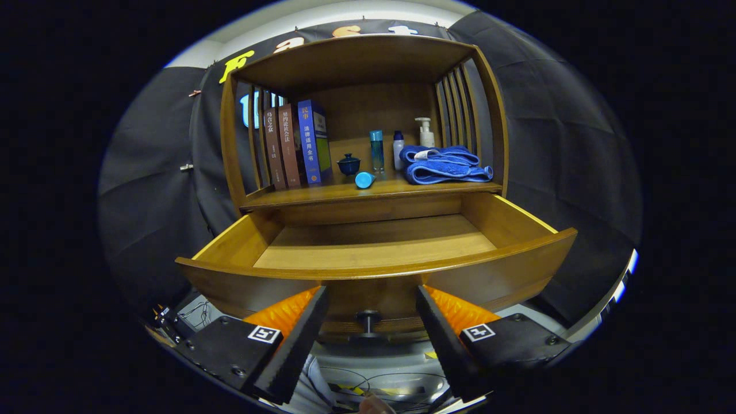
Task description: Pull open the drawer, take out the items inside it, and place them on the countertop above the cabinet.
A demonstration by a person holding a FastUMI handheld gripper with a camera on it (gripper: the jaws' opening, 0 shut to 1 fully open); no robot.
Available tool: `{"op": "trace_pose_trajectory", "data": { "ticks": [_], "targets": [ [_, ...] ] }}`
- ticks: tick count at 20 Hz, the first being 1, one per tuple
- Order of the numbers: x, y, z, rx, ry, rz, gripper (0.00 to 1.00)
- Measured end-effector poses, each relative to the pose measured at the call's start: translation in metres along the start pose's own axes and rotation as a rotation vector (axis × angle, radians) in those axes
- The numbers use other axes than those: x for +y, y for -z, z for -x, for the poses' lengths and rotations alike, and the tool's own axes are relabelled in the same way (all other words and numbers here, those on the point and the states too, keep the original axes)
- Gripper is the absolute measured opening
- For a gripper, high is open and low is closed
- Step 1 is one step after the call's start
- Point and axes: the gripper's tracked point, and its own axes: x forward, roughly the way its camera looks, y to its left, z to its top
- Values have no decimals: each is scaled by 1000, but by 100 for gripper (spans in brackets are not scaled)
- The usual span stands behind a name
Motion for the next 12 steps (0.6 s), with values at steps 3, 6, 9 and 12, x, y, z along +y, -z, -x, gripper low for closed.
{"op": "trace_pose_trajectory", "data": {
  "ticks": [3, 6, 9, 12],
  "targets": [
    [2, -10, -23, 10, 5, -2, 100],
    [3, -22, -49, 21, 7, -4, 100],
    [4, -31, -74, 24, 6, -2, 100],
    [4, -37, -99, 26, 15, 17, 100]
  ]
}}
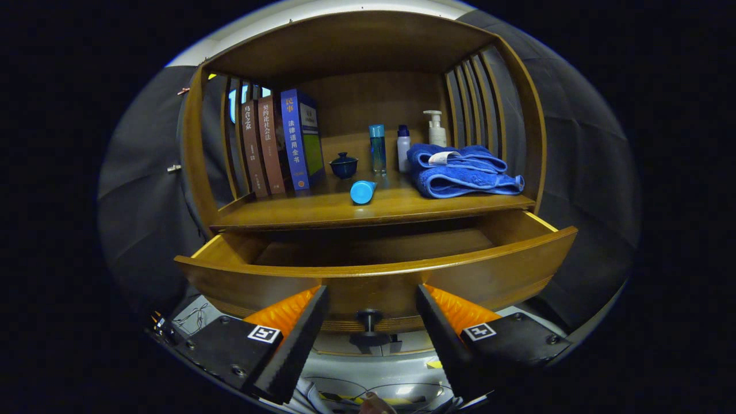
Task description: Pull open the drawer, take out the items inside it, and place them on the countertop above the cabinet.
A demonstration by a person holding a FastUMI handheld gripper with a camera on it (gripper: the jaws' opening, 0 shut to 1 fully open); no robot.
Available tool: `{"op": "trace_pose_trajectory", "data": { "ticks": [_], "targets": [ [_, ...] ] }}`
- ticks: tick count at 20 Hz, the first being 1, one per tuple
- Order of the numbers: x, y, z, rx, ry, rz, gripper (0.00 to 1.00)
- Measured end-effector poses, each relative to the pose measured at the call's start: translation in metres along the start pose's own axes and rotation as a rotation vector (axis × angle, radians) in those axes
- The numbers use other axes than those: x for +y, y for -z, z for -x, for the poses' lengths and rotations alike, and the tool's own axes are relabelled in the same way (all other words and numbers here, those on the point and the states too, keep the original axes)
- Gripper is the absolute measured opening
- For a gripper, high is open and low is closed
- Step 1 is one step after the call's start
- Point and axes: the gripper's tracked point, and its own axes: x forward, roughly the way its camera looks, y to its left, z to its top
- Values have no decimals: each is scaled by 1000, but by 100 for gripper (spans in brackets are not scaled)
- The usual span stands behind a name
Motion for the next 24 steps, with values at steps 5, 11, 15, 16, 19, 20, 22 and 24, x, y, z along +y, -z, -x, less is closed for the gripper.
{"op": "trace_pose_trajectory", "data": {
  "ticks": [5, 11, 15, 16, 19, 20, 22, 24],
  "targets": [
    [0, -8, -33, 25, 1, -9, 100],
    [0, -9, -64, 70, 1, -26, 100],
    [0, -10, -70, 75, 6, -34, 100],
    [-1, -9, -71, 73, 7, -31, 100],
    [0, -9, -70, 75, 5, -28, 100],
    [-1, -9, -70, 79, 5, -28, 100],
    [-1, -8, -70, 81, 5, -27, 100],
    [0, -8, -70, 83, 3, -27, 100]
  ]
}}
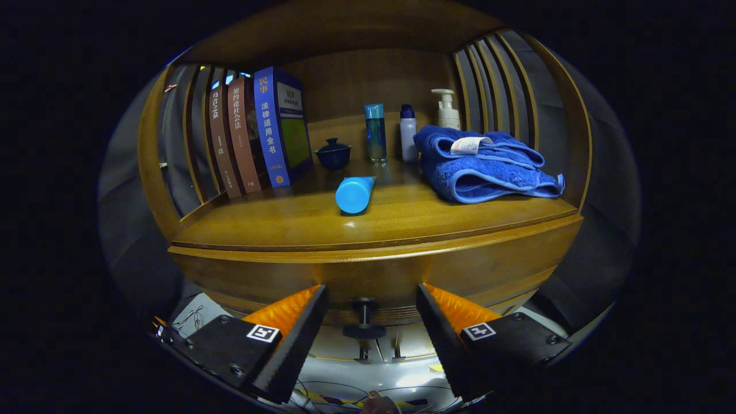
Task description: Pull open the drawer, take out the items inside it, and place them on the countertop above the cabinet.
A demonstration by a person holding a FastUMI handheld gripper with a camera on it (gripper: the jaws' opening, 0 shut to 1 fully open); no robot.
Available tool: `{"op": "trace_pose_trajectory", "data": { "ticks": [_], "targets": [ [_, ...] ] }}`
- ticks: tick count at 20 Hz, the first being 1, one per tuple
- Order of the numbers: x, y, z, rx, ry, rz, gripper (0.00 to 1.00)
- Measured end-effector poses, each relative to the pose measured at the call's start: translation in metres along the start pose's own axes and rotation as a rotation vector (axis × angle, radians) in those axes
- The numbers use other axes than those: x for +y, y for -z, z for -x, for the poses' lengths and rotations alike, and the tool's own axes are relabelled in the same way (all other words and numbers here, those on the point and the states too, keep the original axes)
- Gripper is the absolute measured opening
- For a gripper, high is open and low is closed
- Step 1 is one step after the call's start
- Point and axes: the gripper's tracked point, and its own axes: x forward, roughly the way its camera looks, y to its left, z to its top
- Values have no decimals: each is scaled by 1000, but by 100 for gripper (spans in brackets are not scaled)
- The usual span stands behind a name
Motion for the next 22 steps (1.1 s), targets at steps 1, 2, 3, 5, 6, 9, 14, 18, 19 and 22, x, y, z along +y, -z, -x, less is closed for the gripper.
{"op": "trace_pose_trajectory", "data": {
  "ticks": [1, 2, 3, 5, 6, 9, 14, 18, 19, 22],
  "targets": [
    [1, -1, 1, 1, -5, -2, 100],
    [3, -5, 4, -10, -14, -3, 100],
    [3, -12, 7, -33, -16, 0, 100],
    [5, -29, 17, -78, -17, 18, 100],
    [6, -36, 22, -96, -22, 26, 100],
    [10, -68, 46, -152, -40, 36, 100],
    [13, -145, 119, -353, -54, 66, 100],
    [15, -183, 179, -456, -64, 108, 99],
    [16, -187, 191, -470, -66, 108, 99],
    [17, -195, 219, -510, -91, 101, 99]
  ]
}}
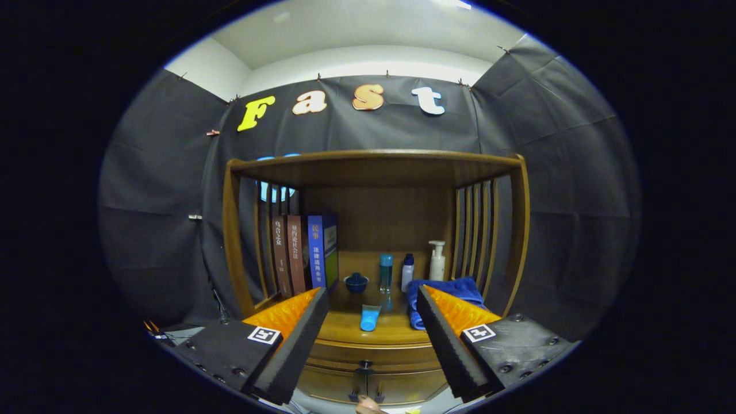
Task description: Pull open the drawer, take out the items inside it, and place them on the countertop above the cabinet.
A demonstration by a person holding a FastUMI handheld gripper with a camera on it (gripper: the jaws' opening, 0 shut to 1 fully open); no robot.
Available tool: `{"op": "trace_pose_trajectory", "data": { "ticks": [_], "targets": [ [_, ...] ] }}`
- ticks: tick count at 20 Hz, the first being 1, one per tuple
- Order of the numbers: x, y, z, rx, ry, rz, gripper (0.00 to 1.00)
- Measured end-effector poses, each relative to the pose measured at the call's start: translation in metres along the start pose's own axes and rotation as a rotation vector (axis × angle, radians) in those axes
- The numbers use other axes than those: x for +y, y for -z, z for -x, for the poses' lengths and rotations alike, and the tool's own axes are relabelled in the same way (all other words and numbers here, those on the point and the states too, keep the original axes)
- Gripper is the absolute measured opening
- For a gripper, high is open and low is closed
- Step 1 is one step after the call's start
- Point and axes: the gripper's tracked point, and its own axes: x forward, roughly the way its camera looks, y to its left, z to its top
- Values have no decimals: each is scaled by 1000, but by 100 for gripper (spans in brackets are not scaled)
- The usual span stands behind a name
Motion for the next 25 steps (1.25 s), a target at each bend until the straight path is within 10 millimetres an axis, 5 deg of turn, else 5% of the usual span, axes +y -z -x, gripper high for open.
{"op": "trace_pose_trajectory", "data": {
  "ticks": [11, 25],
  "targets": [
    [-1, -27, 31, -81, -4, 1, 99],
    [-5, -22, 35, -68, -1, -14, 99]
  ]
}}
